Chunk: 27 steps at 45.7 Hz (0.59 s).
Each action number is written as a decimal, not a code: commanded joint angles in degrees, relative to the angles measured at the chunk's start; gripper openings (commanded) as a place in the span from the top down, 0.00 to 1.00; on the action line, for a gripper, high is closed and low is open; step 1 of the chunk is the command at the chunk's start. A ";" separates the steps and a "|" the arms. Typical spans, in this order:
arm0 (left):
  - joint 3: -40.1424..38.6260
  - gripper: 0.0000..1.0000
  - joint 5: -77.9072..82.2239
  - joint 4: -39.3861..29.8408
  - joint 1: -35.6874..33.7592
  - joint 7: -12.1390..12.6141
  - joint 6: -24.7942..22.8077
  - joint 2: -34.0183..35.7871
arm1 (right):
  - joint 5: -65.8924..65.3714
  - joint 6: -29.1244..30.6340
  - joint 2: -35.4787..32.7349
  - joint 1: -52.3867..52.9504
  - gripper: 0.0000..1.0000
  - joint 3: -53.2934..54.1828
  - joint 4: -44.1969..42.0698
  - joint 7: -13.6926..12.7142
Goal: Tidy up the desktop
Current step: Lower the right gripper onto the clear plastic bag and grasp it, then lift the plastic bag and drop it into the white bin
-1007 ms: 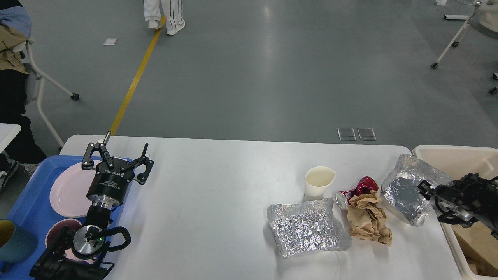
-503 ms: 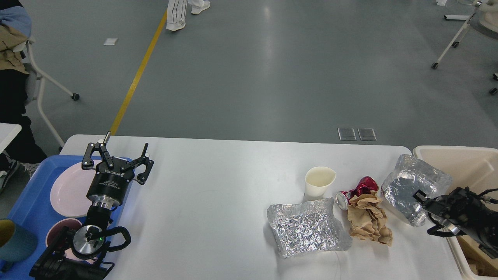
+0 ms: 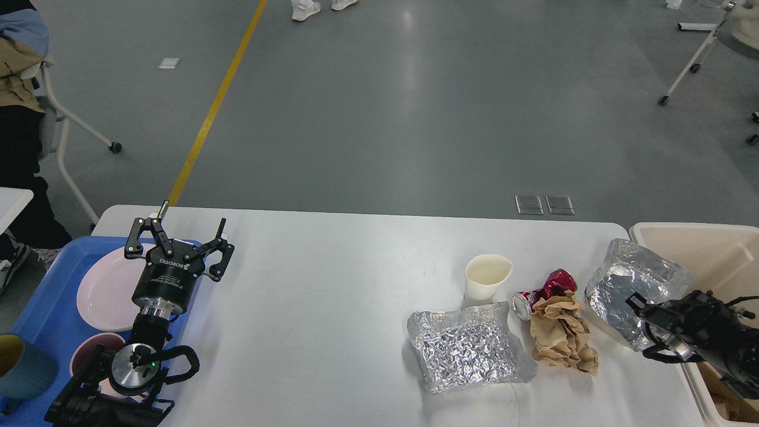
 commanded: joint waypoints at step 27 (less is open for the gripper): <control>0.00 0.04 0.00 0.00 0.00 0.07 0.01 0.00 | -0.79 11.07 -11.36 13.98 1.00 -2.05 13.56 -5.51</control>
